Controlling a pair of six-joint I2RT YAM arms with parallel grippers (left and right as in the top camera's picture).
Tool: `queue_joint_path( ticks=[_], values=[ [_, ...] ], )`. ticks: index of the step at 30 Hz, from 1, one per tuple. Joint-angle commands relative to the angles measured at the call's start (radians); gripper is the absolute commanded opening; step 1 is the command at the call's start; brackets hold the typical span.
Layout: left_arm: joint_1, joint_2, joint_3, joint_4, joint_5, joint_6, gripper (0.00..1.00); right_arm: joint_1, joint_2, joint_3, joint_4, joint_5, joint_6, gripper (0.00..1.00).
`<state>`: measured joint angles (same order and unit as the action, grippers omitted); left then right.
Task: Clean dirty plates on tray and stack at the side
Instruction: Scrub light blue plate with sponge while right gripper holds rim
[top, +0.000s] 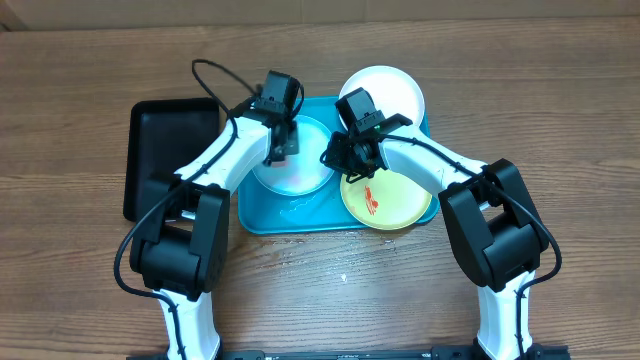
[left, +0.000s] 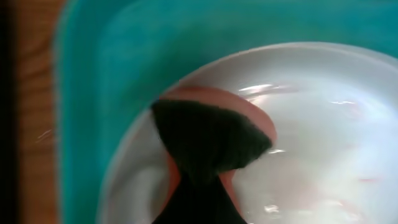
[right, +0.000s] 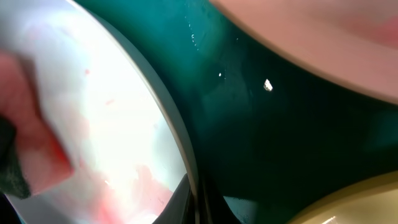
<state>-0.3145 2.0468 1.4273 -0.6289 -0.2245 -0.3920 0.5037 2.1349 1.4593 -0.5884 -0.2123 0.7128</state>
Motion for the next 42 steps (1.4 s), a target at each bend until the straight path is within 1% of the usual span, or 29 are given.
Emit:
queue_joint_path(
  ticks=[1,4,6,8,9,11,12,13,14,16,21,23,27,29,30,32,34,36,38,40,42],
  values=[
    [-0.005,0.008,-0.003,-0.062,-0.206,-0.117,0.04,-0.006,0.022,-0.016,-0.019,0.054,-0.006,0.04],
    [-0.006,0.008,-0.003,-0.147,-0.181,-0.095,0.04,-0.006,0.022,-0.016,-0.018,0.054,-0.006,0.04],
    [-0.006,0.008,-0.003,-0.188,-0.087,-0.017,0.04,-0.006,0.022,-0.016,-0.017,0.053,-0.006,0.04],
    [-0.006,0.008,-0.003,-0.209,0.103,0.125,0.04,-0.005,0.022,-0.016,-0.016,0.053,-0.006,0.04],
    [-0.006,0.008,-0.003,-0.213,0.231,0.218,0.04,-0.005,0.022,-0.016,-0.016,0.053,-0.006,0.04],
    [-0.006,0.008,-0.003,-0.217,0.458,0.363,0.04,-0.005,0.022,-0.016,-0.016,0.048,-0.006,0.04],
    [-0.006,0.008,-0.003,-0.213,0.542,0.403,0.04,-0.005,0.022,-0.016,-0.016,0.045,-0.007,0.04],
    [-0.006,0.008,-0.003,-0.2,0.584,0.412,0.04,-0.005,0.022,-0.016,-0.017,0.039,-0.008,0.04],
    [-0.006,0.008,-0.003,-0.181,0.592,0.406,0.04,-0.005,0.022,-0.016,-0.018,0.035,-0.011,0.04],
    [-0.006,0.008,-0.003,-0.132,0.56,0.368,0.04,-0.005,0.022,-0.016,-0.02,0.035,-0.01,0.04],
    [-0.006,0.008,-0.003,0.011,0.368,0.251,0.04,-0.005,0.022,-0.016,-0.027,0.035,-0.01,0.04],
    [-0.006,0.008,-0.003,0.046,0.252,0.209,0.04,-0.005,0.022,-0.016,-0.027,0.035,-0.01,0.04],
    [-0.006,0.008,-0.003,0.038,-0.107,0.03,0.04,-0.005,0.022,-0.016,-0.027,0.035,-0.011,0.04],
    [-0.006,0.008,-0.003,-0.004,-0.225,-0.076,0.04,-0.005,0.022,-0.016,-0.027,0.035,-0.013,0.04],
    [-0.005,0.008,-0.003,-0.029,-0.234,-0.106,0.04,-0.005,0.022,-0.016,-0.027,0.035,-0.013,0.04],
    [-0.006,0.008,-0.003,-0.07,-0.179,-0.113,0.04,-0.006,0.022,-0.016,-0.026,0.035,-0.013,0.04],
    [-0.007,0.008,-0.003,-0.131,-0.063,-0.104,0.04,-0.006,0.022,-0.016,-0.026,0.035,-0.013,0.04],
    [-0.01,0.008,-0.003,-0.195,0.083,-0.059,0.04,-0.006,0.022,-0.016,-0.026,0.035,-0.013,0.04],
    [-0.016,0.008,-0.003,-0.248,0.233,0.006,0.04,-0.006,0.022,-0.016,-0.026,0.035,-0.013,0.04],
    [-0.024,0.008,-0.003,-0.287,0.402,0.113,0.04,-0.005,0.022,-0.016,-0.027,0.031,-0.013,0.04],
    [-0.032,0.008,-0.003,-0.298,0.514,0.194,0.04,-0.005,0.022,-0.016,-0.027,0.027,-0.013,0.04]
  ],
)
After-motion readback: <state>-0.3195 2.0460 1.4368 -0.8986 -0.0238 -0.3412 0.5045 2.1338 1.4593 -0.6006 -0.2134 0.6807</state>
